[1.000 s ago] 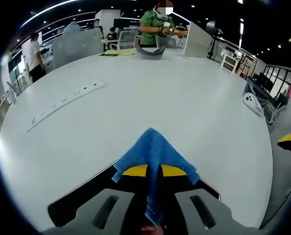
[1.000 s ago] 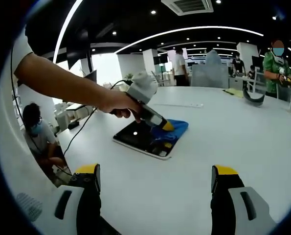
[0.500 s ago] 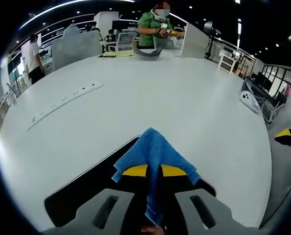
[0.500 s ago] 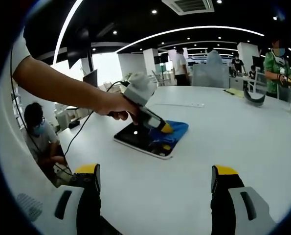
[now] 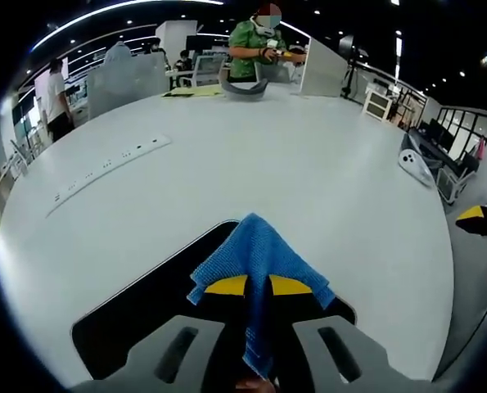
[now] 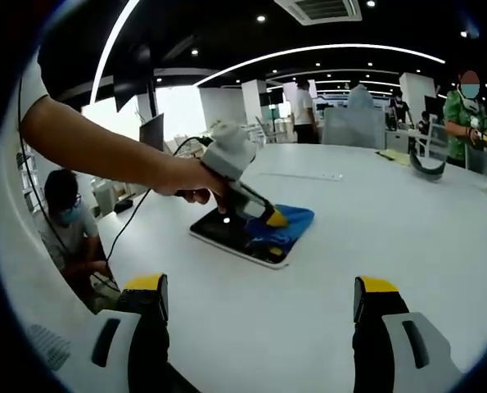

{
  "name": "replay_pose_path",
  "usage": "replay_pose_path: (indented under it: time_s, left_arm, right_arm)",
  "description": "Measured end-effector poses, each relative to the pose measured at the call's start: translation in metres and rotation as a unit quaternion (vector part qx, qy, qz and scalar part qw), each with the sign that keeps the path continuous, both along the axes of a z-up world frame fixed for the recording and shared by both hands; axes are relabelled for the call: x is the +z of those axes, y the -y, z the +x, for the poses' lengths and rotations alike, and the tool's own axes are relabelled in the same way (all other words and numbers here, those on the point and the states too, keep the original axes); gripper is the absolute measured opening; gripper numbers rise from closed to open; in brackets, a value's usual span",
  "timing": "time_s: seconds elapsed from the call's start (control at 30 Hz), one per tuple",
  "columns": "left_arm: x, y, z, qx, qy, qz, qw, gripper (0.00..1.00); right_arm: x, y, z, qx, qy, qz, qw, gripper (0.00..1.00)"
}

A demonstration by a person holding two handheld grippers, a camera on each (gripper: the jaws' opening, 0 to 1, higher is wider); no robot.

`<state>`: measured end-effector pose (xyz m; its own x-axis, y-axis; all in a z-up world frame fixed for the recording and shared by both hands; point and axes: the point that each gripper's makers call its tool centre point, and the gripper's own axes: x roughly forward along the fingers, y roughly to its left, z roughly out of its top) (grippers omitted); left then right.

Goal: Wipe the mirror surface with the cleaning cloth until all visible marks leave the cleaned area.

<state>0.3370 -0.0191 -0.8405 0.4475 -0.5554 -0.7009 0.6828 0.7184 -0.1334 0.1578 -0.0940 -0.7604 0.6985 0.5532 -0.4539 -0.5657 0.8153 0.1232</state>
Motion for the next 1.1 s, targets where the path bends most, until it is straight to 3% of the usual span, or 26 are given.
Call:
replay_pose_path:
  time_s: [0.73,1.1]
  left_arm:
    - [-0.001,-0.002,-0.008,-0.019,0.028,0.015,0.9993,0.06]
    - [-0.001,-0.016,-0.011,-0.011,0.022,0.013,0.9996,0.06]
  right_arm:
    - [0.001,-0.002,0.004,0.004,0.001,-0.005,1.0,0.94]
    - [-0.001,-0.002,0.003,0.005,0.001,-0.006,1.0,0.94]
